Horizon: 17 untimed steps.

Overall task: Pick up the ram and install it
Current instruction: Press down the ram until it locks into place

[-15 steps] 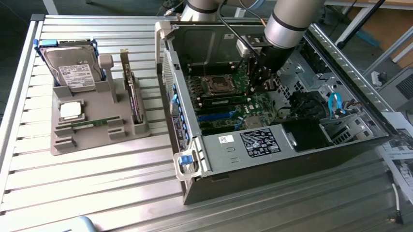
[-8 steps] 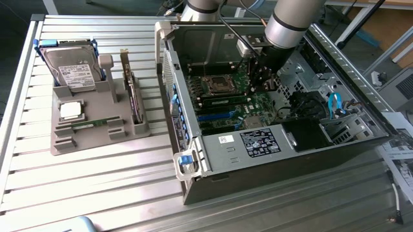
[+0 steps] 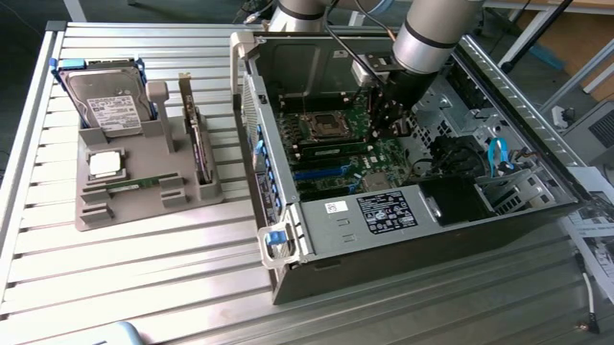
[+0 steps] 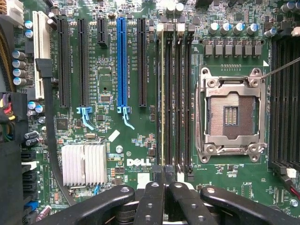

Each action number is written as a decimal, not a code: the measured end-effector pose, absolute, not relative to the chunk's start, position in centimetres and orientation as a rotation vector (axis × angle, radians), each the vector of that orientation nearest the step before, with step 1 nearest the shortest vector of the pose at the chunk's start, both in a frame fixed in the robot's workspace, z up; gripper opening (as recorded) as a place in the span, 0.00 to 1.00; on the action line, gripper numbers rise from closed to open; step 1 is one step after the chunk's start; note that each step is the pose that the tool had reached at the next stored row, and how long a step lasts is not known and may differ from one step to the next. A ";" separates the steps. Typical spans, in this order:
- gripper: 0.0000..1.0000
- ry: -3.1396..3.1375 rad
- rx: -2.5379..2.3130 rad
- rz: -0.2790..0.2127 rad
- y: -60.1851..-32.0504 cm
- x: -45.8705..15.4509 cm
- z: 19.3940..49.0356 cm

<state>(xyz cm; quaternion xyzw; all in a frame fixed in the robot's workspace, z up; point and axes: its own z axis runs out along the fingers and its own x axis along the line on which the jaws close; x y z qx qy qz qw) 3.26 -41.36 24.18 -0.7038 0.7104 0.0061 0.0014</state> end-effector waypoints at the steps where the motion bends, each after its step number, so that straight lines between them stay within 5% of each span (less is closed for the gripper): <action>1: 0.11 2.230 -2.209 0.019 -41.4 3.3 24.2; 17: 0.11 2.230 -2.209 0.019 -41.3 3.3 24.0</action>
